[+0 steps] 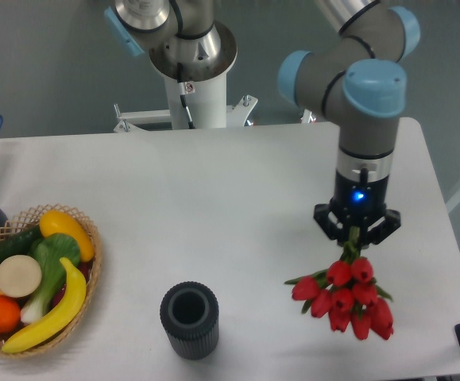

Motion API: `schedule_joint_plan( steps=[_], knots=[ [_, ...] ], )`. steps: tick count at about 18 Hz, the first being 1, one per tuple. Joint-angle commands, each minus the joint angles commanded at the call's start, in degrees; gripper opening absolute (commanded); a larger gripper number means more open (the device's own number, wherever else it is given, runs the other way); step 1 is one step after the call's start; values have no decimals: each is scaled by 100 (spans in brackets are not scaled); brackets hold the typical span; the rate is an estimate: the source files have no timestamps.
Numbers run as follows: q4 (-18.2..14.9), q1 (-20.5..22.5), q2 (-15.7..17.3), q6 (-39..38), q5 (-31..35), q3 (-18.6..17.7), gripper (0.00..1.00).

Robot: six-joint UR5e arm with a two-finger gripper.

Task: Insert the flowers into the vase
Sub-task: 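Carry the red tulips toward the dark grey vase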

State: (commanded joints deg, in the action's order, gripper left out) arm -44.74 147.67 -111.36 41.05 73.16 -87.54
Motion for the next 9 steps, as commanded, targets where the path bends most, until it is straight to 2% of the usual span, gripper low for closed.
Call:
schedule_joint_plan(
  steps=[2, 5, 9],
  knots=[
    [9, -80, -123, -70, -1001, 70, 2],
    [9, -255, -272, -342, -1469, 482, 3],
    [113, -256, -299, -519, -2260, 1019, 4]
  ],
)
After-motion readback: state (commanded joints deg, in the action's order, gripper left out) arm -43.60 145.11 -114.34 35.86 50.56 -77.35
